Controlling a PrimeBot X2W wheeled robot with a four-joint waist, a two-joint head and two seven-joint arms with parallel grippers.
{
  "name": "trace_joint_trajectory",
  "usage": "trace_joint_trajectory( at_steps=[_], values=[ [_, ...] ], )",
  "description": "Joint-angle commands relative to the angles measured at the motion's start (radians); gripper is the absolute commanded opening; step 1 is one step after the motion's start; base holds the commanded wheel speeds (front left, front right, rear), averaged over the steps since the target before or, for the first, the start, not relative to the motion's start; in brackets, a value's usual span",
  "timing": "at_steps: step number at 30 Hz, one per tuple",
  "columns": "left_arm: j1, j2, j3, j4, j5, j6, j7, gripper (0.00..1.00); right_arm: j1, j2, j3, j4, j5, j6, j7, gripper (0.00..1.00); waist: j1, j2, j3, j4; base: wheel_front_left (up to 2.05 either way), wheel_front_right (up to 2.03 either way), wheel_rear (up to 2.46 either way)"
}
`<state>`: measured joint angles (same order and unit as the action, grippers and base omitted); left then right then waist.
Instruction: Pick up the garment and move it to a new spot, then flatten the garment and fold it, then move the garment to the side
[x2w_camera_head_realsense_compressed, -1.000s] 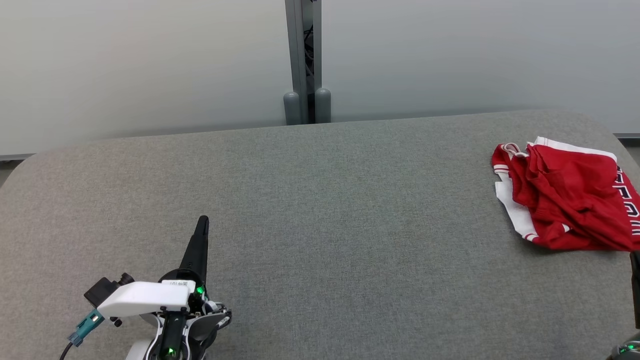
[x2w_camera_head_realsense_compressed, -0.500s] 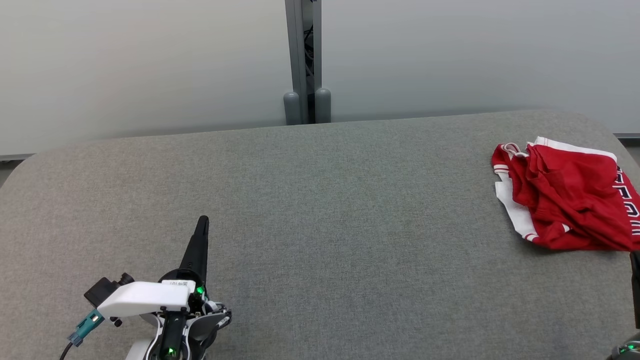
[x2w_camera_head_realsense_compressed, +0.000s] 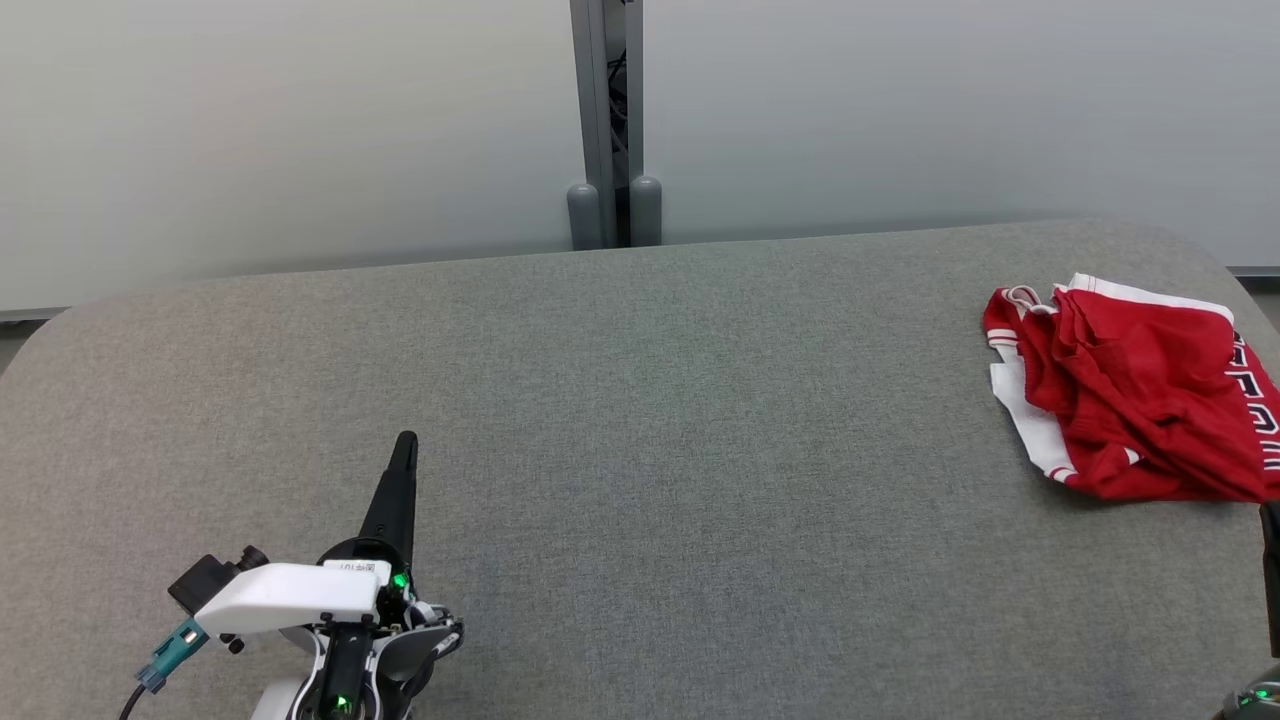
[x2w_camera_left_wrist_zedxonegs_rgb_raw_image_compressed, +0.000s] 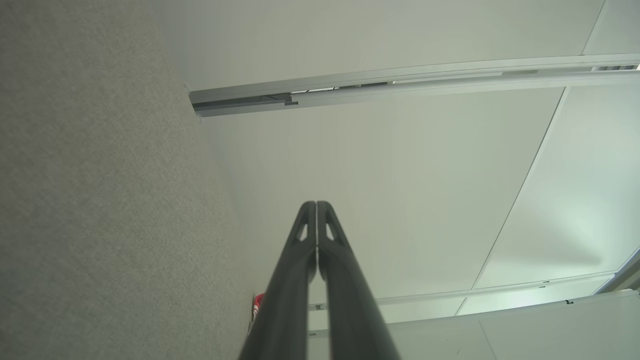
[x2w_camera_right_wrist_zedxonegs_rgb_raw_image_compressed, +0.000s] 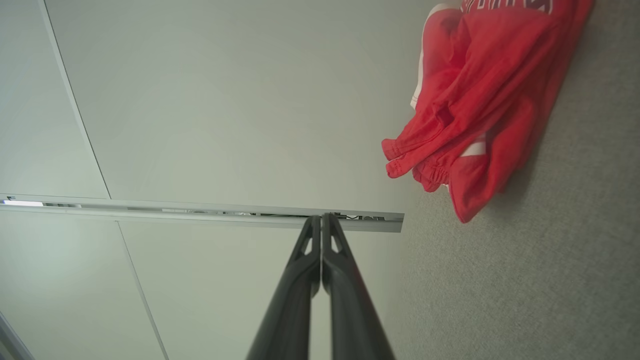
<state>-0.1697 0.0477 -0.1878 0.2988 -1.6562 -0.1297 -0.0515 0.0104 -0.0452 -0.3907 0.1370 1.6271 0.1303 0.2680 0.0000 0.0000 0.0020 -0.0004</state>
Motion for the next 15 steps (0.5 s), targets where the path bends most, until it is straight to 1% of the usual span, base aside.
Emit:
trace_joint_trajectory(
  at_steps=[1, 15],
  values=[
    [-0.015, 0.005, 0.001, -0.001, -0.002, -0.003, 0.005, 0.0, 0.011, -0.01, -0.005, -0.007, 0.002, 0.001, 0.005, 0.0, 0.0, 0.0, 0.0, 0.0, 0.0, 0.0, 0.0],
    [-0.015, 0.005, 0.001, -0.001, -0.002, -0.003, 0.005, 0.0, 0.011, -0.01, -0.005, -0.007, 0.002, 0.001, 0.004, 0.0, 0.0, 0.0, 0.0, 0.0, 0.0, 0.0, 0.0]
  ],
)
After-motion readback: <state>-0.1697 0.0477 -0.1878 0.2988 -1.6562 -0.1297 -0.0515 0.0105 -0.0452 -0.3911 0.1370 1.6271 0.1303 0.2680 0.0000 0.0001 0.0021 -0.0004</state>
